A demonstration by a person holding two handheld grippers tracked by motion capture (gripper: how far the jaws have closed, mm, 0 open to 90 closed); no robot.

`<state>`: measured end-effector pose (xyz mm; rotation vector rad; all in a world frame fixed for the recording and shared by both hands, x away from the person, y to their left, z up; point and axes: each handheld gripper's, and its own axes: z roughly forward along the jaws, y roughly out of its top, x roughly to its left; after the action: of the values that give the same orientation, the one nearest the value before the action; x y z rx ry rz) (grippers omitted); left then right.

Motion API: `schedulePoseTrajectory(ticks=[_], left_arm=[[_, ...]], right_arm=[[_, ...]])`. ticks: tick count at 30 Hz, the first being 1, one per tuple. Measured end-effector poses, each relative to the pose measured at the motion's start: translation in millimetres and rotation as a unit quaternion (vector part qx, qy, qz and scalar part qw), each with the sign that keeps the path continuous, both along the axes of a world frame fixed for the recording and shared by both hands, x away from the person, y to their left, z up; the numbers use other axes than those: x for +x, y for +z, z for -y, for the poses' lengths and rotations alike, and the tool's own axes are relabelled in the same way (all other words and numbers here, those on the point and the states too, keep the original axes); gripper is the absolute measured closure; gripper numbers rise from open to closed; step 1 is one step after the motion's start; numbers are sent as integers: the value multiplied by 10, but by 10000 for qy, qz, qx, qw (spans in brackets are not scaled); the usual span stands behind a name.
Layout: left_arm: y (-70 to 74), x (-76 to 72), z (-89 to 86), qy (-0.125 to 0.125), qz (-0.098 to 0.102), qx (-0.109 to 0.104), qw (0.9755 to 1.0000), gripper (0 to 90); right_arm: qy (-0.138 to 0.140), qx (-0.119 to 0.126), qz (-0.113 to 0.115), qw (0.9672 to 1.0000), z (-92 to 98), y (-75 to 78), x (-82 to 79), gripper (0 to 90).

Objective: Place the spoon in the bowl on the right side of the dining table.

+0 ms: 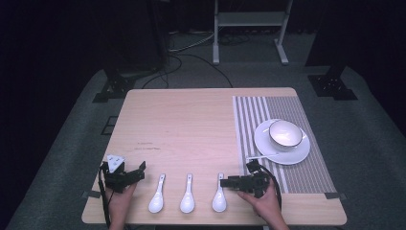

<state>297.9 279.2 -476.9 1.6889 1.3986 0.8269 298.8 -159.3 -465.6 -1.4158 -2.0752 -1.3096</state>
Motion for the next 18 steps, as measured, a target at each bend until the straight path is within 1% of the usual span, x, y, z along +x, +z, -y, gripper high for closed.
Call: schedulePoseTrajectory(ticks=[2,6,10,16,18], left_arm=[[0,0,0,-5,-1,-1,10000,52],[0,0,1,-16,-4,5,10000,52],[0,-1,3,-18,2,16,10000,52],[0,0,-1,-15,0,-14,10000,52],[0,0,-1,-15,-2,-15,10000,52]], right_arm=[[-20,-7,-16,10000,-11,6,17,435],[-28,-126,-7,9999,-45,10,43,438],[34,-345,-51,9994,-90,-6,84,472],[63,-715,-35,9974,-187,-25,131,515],[55,-807,9,9967,-209,-22,135,527]])
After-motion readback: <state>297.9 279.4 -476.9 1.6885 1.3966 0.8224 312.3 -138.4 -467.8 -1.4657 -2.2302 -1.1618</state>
